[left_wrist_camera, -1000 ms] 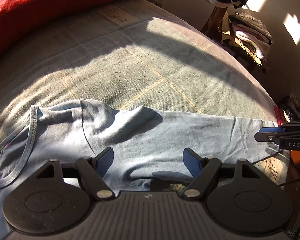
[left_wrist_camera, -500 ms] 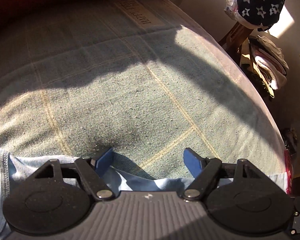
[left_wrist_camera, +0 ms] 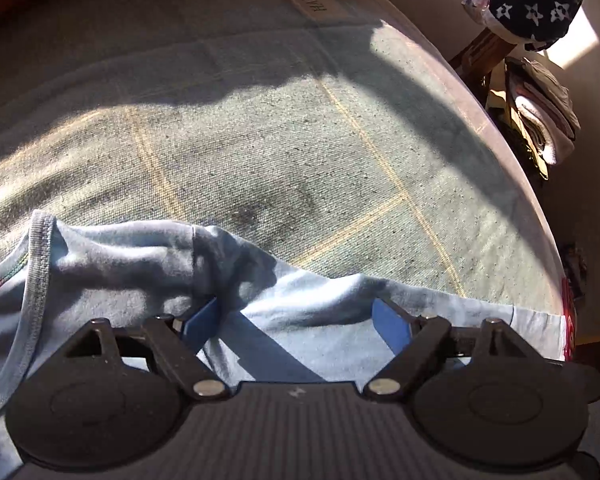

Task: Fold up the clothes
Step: 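Grasp the T-shirt hem with the left gripper and smooth it flat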

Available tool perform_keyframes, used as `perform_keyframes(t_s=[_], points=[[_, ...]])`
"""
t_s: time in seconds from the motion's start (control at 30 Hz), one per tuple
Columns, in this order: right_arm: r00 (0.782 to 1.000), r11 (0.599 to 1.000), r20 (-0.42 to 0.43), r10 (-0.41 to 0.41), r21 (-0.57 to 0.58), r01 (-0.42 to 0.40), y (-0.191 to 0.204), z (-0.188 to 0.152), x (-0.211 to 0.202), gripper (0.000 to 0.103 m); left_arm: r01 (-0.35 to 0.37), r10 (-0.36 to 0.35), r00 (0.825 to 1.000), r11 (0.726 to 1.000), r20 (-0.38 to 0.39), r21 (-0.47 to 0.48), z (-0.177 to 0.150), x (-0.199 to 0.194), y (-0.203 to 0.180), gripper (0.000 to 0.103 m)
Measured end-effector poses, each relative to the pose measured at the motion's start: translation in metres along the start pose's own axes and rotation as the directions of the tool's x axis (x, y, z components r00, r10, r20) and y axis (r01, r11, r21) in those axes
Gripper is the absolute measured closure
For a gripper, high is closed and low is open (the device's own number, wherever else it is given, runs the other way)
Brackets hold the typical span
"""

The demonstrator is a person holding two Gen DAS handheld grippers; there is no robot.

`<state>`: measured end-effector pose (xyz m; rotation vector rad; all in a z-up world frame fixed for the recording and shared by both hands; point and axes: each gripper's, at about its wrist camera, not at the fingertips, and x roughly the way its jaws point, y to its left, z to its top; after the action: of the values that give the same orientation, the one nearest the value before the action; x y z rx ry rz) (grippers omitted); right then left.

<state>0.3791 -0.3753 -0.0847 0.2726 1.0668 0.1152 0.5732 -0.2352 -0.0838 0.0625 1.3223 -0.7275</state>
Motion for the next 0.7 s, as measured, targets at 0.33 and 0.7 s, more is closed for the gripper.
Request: perform_keyframes(t_s=[0.33,0.7], points=[[0.991,0.992,0.015,0.129,0.008,-0.129,0.017,-0.020,-0.041,0.049,-0.010,0.003,0.998,0.993,0.059,0.118,0.000,-0.037,-0.035,0.014],[0.955,0.955,-0.032,0.295,-0.017,-0.296,0.078,-0.012,0.015,0.049,-0.016,0.011,0.999,0.986,0.034,0.167,-0.035,-0.061,-0.029,0.014]])
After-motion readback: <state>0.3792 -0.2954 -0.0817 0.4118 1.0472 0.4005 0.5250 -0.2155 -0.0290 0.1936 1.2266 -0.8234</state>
